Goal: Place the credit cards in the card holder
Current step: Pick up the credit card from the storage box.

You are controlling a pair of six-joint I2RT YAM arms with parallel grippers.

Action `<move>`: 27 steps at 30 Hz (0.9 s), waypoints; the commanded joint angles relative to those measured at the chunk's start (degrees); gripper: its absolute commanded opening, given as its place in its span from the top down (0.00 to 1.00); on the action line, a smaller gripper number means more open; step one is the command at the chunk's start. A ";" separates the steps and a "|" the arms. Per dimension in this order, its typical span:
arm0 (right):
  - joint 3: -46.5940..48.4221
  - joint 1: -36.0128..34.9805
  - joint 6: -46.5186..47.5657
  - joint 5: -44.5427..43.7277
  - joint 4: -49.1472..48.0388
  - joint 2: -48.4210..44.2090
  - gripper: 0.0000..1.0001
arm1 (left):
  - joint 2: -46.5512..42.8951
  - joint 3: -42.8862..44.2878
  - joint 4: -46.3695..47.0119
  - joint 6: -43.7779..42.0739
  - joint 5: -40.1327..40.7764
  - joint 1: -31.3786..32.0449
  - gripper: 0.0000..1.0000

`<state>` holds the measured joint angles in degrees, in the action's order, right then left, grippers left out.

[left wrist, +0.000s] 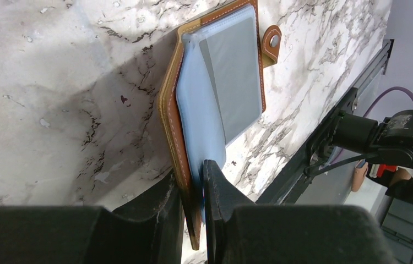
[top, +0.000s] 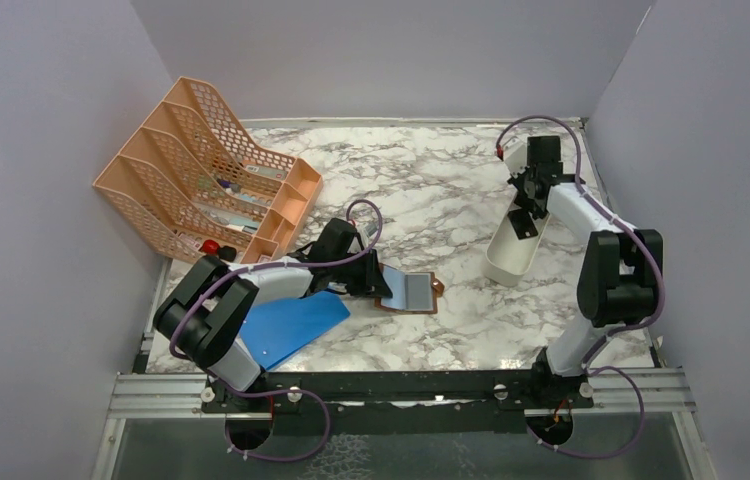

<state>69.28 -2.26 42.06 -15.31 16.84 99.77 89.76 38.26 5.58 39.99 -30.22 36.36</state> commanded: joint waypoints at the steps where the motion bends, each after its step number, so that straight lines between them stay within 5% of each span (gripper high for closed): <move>1: 1.63 -1.66 -3.61 2.37 4.50 -3.79 0.99 | 0.60 0.77 2.29 0.35 -1.42 -0.24 0.80; 14: 5.25 -4.97 -15.94 3.21 13.78 -7.83 0.99 | 0.32 1.40 -0.19 -1.35 1.73 -0.24 0.81; 20: 5.88 -8.66 -21.68 1.74 14.48 -10.74 0.99 | 0.89 0.62 1.44 -0.47 2.95 -0.23 1.00; 27: 8.24 -8.94 -33.12 7.00 17.35 -13.62 0.99 | 1.69 -0.25 3.88 1.63 3.84 -0.21 1.00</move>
<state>75.37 -11.53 17.45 -12.99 31.83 89.25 90.35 38.24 6.59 40.27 -28.62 36.36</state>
